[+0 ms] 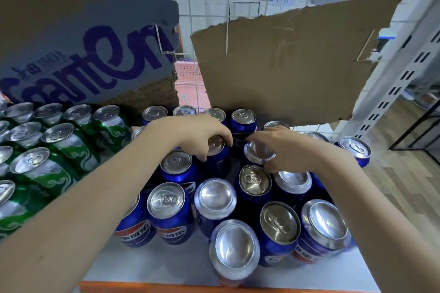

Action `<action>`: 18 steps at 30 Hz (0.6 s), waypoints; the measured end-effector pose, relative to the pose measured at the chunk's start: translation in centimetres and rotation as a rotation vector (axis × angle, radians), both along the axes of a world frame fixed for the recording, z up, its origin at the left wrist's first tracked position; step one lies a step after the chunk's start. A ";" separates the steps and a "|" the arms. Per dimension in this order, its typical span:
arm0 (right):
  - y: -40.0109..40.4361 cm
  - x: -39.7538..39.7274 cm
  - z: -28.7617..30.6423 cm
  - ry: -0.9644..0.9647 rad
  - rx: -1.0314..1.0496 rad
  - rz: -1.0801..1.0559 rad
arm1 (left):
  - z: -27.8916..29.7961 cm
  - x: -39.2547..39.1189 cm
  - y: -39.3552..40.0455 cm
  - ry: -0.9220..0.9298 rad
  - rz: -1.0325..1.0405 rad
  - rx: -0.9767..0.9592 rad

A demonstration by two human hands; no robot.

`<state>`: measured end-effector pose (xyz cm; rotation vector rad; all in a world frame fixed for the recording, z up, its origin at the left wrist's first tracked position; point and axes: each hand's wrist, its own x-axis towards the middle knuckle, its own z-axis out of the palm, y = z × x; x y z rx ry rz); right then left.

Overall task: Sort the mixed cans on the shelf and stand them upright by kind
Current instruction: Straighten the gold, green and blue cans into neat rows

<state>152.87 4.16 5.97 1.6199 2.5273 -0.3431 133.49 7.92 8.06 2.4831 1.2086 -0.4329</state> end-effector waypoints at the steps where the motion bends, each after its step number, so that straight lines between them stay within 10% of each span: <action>1: 0.0 0.0 0.0 -0.001 0.004 0.003 | -0.3 0.1 0.3 -0.012 -0.011 0.013; 18: 0.5 0.2 -0.1 0.061 -0.004 -0.019 | -3.3 0.5 0.0 -0.075 0.209 0.351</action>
